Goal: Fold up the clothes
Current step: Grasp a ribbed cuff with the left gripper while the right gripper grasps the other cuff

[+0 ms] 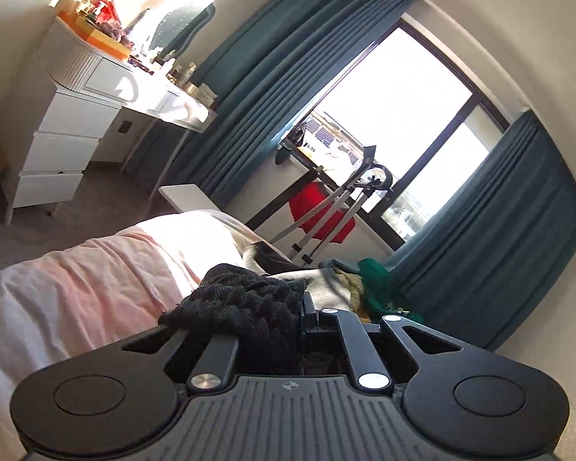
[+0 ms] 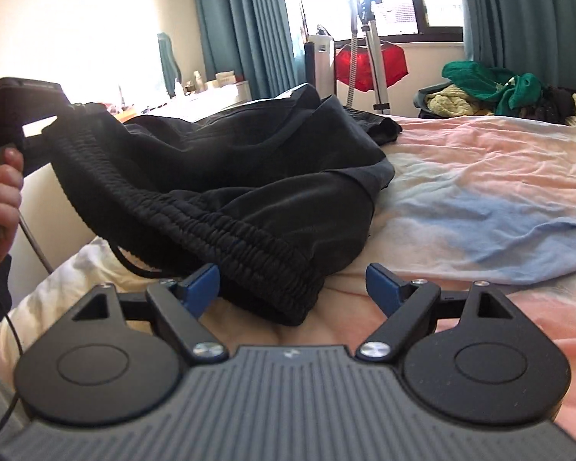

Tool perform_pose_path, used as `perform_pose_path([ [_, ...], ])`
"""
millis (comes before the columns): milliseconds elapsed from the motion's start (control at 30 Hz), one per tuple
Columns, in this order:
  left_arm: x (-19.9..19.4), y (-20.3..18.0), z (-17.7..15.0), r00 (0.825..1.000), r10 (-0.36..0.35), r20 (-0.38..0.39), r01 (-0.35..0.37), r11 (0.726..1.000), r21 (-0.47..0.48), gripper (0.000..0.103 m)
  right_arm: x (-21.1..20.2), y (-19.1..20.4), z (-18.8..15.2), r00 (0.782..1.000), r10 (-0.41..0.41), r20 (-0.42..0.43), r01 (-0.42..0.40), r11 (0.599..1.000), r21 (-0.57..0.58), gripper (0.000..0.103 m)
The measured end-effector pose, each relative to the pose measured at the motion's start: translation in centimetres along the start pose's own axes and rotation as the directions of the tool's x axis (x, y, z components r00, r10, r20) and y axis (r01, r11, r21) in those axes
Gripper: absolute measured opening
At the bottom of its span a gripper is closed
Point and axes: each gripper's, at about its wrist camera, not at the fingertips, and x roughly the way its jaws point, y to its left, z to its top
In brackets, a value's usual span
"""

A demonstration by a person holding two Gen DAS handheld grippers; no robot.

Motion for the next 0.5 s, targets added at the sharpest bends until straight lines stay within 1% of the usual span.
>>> perform_pose_path([
  [100,0.6,2.1,1.1,0.998,0.055,-0.002,-0.055,0.998,-0.025,0.009,2.6,1.0,-0.5,0.997,-0.021,-0.070,0.018,0.999,-0.044,0.085],
  [200,0.9,4.1,1.3,0.997,0.073,-0.006,-0.073,0.997,-0.030,0.009,5.2,1.4,-0.9,0.992,-0.045,-0.116,0.039,0.998,-0.057,0.085],
  [267,1.6,4.7,0.9,0.993,0.111,-0.030,-0.111,0.994,-0.023,0.010,6.7,1.7,-1.2,0.989,-0.064,-0.130,0.057,0.997,-0.060,0.085],
  [367,3.0,5.7,0.5,0.988,0.134,-0.071,-0.137,0.990,-0.029,0.010,8.0,1.1,-1.4,0.988,-0.085,-0.127,0.085,0.996,-0.005,0.083],
  [400,3.4,6.0,0.5,0.987,0.139,-0.083,-0.142,0.989,-0.032,0.010,8.4,0.9,-1.5,0.988,-0.092,-0.126,0.094,0.995,0.014,0.080],
  [467,4.0,6.4,0.4,0.983,0.148,-0.109,-0.153,0.987,-0.039,0.011,9.2,0.7,-1.7,0.987,-0.100,-0.123,0.105,0.994,0.037,0.080],
  [500,4.2,6.5,0.3,0.981,0.152,-0.123,-0.157,0.987,-0.036,0.011,9.3,0.7,-1.7,0.988,-0.099,-0.116,0.103,0.994,0.030,0.075],
])
